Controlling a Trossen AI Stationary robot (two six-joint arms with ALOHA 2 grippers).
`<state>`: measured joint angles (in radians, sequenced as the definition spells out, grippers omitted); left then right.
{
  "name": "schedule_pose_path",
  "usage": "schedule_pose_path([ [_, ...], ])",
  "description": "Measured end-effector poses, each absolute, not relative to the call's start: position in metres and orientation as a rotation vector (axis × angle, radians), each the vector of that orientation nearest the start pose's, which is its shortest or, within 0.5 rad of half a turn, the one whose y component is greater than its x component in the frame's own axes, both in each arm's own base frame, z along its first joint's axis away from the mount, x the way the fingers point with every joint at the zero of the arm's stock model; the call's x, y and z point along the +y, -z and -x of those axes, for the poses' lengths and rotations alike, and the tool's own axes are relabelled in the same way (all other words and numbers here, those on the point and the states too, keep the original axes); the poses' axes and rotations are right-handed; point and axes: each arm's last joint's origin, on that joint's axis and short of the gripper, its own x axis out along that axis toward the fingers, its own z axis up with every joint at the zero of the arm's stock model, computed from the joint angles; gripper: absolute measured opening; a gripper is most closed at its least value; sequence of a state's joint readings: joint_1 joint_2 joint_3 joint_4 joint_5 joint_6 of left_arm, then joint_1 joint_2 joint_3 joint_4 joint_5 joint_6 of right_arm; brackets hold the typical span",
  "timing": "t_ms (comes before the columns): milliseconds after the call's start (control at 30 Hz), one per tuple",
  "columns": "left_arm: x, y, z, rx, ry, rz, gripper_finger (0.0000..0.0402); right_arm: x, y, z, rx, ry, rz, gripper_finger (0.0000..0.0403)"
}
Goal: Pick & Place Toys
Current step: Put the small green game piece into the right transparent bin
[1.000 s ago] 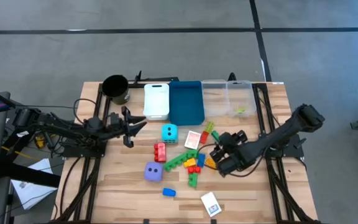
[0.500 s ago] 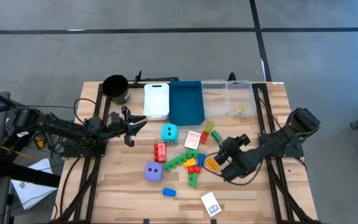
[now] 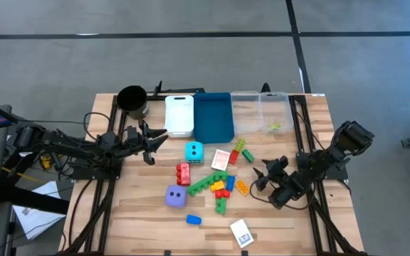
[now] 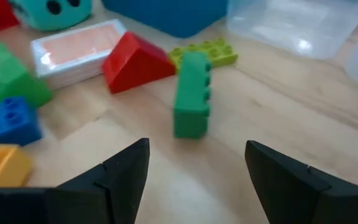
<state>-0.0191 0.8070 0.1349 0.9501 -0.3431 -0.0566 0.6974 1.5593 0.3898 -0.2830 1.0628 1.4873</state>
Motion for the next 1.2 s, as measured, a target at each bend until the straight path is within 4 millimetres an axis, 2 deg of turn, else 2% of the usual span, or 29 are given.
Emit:
schedule_pose_path([
  [333, 0.006, -0.212, -0.159, -0.254, -0.313, 0.104, 0.0108, 0.086, -0.086, -0.166, 0.414, 0.822, -0.163, 0.0260],
  [900, 0.006, -0.212, -0.159, -0.251, -0.313, 0.104, 0.0108, 0.072, -0.083, -0.174, 0.523, 0.858, -0.230, 0.0260],
  [1200, 0.006, -0.212, -0.159, -0.251, -0.313, 0.104, 0.0108, 0.063, -0.084, -0.180, 0.519, 0.895, -0.246, 0.0260],
])
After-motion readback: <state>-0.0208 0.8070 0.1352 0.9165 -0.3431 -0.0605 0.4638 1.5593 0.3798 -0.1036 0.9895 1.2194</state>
